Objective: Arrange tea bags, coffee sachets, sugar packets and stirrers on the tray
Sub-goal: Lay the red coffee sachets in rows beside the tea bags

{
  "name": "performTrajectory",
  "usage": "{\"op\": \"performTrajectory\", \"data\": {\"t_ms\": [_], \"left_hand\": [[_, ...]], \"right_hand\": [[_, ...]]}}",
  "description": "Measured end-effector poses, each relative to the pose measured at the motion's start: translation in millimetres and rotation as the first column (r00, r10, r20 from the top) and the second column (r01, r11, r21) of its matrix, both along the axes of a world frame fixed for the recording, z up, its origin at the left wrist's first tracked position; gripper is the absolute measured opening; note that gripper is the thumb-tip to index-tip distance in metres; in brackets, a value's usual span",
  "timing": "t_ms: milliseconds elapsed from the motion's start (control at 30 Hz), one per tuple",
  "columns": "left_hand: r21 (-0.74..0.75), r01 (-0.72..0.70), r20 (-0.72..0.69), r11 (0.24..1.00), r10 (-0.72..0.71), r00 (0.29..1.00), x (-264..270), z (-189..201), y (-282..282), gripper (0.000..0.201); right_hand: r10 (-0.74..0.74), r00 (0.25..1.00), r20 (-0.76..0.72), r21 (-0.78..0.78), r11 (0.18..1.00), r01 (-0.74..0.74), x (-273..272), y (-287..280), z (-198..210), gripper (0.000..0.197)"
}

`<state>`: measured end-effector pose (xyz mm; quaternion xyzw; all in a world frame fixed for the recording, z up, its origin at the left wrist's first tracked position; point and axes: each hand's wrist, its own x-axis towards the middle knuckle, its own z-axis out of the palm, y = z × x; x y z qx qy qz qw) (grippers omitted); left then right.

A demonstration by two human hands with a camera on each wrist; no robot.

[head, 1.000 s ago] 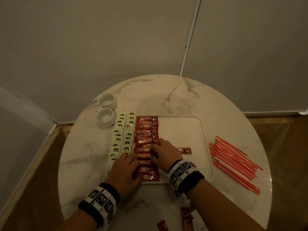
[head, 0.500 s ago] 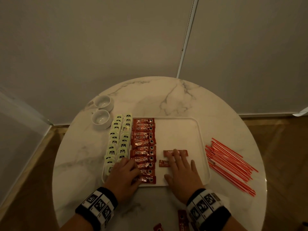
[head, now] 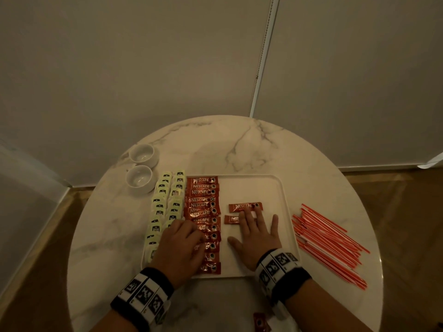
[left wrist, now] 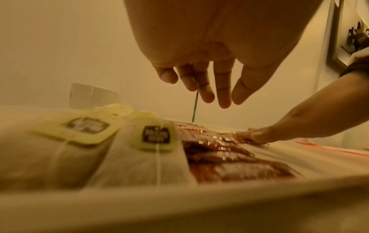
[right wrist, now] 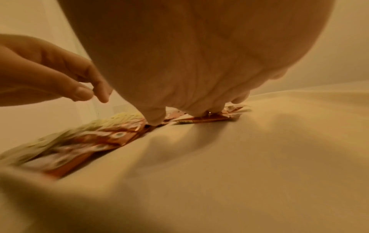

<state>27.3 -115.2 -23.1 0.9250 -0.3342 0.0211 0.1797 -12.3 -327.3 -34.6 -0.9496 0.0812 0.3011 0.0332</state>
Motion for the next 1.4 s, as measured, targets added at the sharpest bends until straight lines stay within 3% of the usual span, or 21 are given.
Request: {"op": "performTrajectory", "data": {"t_ms": [200, 533, 767, 1033, 1233, 1400], "left_hand": [[0.004, -0.063, -0.004, 0.998, 0.063, 0.998, 21, 8, -14, 0.027], [0.034, -0.15, -0.067, 0.988, 0.152, 0.986, 49, 18, -25, 0.038], [0.15, -0.113, -0.116, 0.982, 0.131, 0.985, 54, 19, -43, 0.031], [0.292, -0.058, -0.179, 0.955, 0.114, 0.977, 64, 33, -72, 0.044], [0.477, 0.084, -0.289, 0.875, 0.065, 0.955, 66, 28, -99, 0.052], [0.495, 0.037, -0.281, 0.868, 0.12, 0.952, 66, 26, -115, 0.055]], "right_hand": [[-0.033, 0.999, -0.001, 0.008, 0.999, 0.033, 38, -10, 4, 0.068], [-0.055, 0.998, 0.035, 0.052, 0.997, 0.053, 75, -11, 0, 0.064], [-0.069, 0.994, 0.083, 0.107, 0.993, 0.06, 83, -13, -2, 0.067], [-0.159, 0.964, 0.214, 0.146, 0.981, 0.13, 76, -28, 1, 0.072], [-0.203, 0.967, 0.156, 0.204, 0.964, 0.17, 83, -39, 0, 0.076], [-0.18, 0.979, 0.095, 0.201, 0.967, 0.158, 85, -39, 2, 0.074]]}}
